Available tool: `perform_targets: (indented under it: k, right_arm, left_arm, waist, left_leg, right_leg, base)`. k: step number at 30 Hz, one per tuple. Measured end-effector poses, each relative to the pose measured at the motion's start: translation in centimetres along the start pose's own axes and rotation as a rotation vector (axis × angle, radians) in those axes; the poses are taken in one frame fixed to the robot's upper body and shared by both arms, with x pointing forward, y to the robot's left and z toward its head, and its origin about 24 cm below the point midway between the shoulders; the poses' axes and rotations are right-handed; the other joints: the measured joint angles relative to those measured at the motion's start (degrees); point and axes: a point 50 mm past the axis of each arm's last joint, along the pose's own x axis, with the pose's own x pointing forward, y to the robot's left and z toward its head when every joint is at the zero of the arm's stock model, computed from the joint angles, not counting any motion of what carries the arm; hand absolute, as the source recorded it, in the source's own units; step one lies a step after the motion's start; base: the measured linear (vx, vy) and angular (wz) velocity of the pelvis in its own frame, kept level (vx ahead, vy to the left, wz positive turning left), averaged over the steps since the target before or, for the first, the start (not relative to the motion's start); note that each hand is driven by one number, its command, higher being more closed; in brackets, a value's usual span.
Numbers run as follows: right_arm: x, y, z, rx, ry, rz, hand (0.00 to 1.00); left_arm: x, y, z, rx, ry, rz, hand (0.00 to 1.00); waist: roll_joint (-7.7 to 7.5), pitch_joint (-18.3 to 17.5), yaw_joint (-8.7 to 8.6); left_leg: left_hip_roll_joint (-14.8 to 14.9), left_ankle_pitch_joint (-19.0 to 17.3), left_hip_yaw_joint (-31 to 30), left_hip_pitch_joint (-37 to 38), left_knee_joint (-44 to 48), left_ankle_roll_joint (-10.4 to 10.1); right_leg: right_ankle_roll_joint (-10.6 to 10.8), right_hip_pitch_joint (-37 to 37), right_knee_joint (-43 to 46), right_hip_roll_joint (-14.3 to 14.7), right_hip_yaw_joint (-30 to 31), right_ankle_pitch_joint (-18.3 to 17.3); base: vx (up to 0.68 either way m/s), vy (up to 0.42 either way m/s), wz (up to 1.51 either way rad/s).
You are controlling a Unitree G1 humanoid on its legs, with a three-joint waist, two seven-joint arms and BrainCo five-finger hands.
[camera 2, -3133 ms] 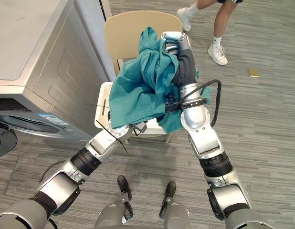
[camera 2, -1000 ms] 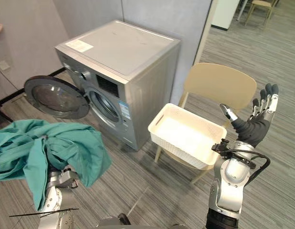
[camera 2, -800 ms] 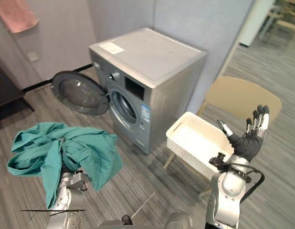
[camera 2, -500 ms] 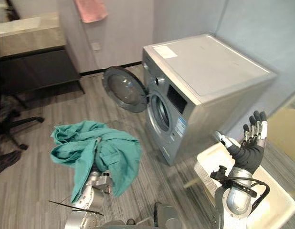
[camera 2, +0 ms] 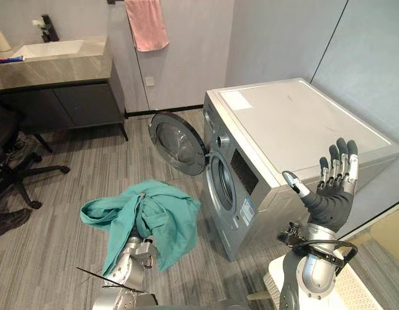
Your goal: Pick up the laundry basket with both hands and put the clothes into the washing machine.
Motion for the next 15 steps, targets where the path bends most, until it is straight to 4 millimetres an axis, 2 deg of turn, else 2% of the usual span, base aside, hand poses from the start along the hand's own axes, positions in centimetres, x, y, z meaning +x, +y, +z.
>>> perform_targets:
  k: [1,3,5,6,7,8,11,13,14,15]
  right_arm:
    - [0.1,-0.1,-0.5,-0.003,0.017,-0.004,0.00]
    - [0.3,0.1,-1.0,-0.001,0.038,-0.001,0.00]
    - [0.4,0.2,-1.4,-0.001,0.051,0.016,0.00]
    - [0.4,0.2,-1.6,-0.007,0.057,0.022,0.00]
    - [0.4,0.1,-1.6,-0.010,0.061,0.025,0.00]
    - [0.3,0.1,-2.2,-0.004,0.086,0.026,0.00]
    - [-0.1,0.4,-2.5,0.025,0.110,0.039,0.00]
    - [0.1,0.6,-2.4,0.041,0.100,0.047,0.00]
    - [0.1,0.7,-2.4,0.040,0.101,0.047,0.00]
    - [0.1,0.7,-2.4,0.040,0.102,0.043,0.00]
  left_arm:
    - [0.0,0.1,-0.1,0.001,0.004,0.005,1.00]
    - [0.0,0.1,0.0,0.002,0.003,0.005,1.00]
    - [0.0,0.3,0.0,0.003,0.001,0.010,1.00]
    - [0.0,0.4,0.0,0.004,0.000,0.014,1.00]
    - [0.0,0.4,0.0,0.004,0.000,0.019,1.00]
    - [0.1,0.9,0.1,0.011,-0.005,0.036,1.00]
    - [0.2,1.7,0.6,0.018,-0.027,0.070,1.00]
    - [0.2,1.6,0.5,0.018,-0.025,0.064,1.00]
    - [0.2,1.3,0.4,0.016,-0.021,0.048,1.00]
    - [0.1,0.9,0.3,0.013,-0.017,0.033,1.00]
  waist:
    - [-0.18,0.1,-0.01]
    - [-0.40,0.2,0.00]
    - [-0.42,0.3,-0.05]
    - [0.03,0.2,-0.03]
    - [0.64,0.0,-0.04]
    - [0.85,0.2,-0.01]
    - [-2.18,0.5,-0.06]
    - [-2.44,0.6,-0.03]
    - [-2.36,0.6,-0.08]
    - [-2.44,0.5,0.05]
  left_leg:
    - [-1.4,-0.9,-1.4,0.1,-5.9,-1.7]
    - [-3.7,-0.7,-4.4,0.2,-14.7,-2.6]
    - [-6.0,1.4,-9.8,0.6,-24.4,-5.3]
    - [-6.4,2.7,-12.4,1.2,-28.3,-6.6]
    - [-6.4,4.3,-14.5,2.2,-31.1,-6.8]
    - [-7.2,8.3,-14.7,3.2,-31.5,-11.8]
    - [-9.7,5.3,-11.7,0.9,-26.9,-9.6]
    - [-9.7,2.3,-10.4,-0.7,-22.2,-8.5]
    - [-10.2,-0.8,-9.2,-1.5,-18.7,-7.8]
    - [-10.9,-2.8,-8.7,-1.6,-16.9,-7.7]
  right_leg:
    - [0.4,0.3,-0.7,-1.3,0.7,0.3]
    - [0.6,0.6,-1.1,-3.2,1.7,0.3]
    - [3.6,1.5,-1.2,-5.7,3.4,-0.7]
    - [5.2,1.9,-1.1,-6.2,3.9,-1.3]
    - [6.4,1.9,-1.0,-6.3,4.5,-1.9]
    - [9.0,2.0,-0.5,-7.0,6.1,-3.3]
    - [10.6,1.6,-1.6,-10.5,7.5,-3.2]
    - [12.2,1.9,-3.3,-11.4,8.7,-2.4]
    - [13.9,2.1,-3.6,-12.5,9.4,-2.7]
    - [14.3,2.0,-3.0,-13.4,10.1,-3.6]
  base:
    - [0.19,0.246,-0.22]
    - [0.15,0.250,-0.21]
    - [0.14,0.316,-0.22]
    - [0.12,0.289,-0.24]
    - [0.12,0.423,-0.39]
    - [0.12,0.424,-0.37]
    - [0.12,0.398,-0.33]
    - [0.07,0.262,-0.39]
    - [0.05,0.284,-0.37]
    - [0.04,0.298,-0.36]
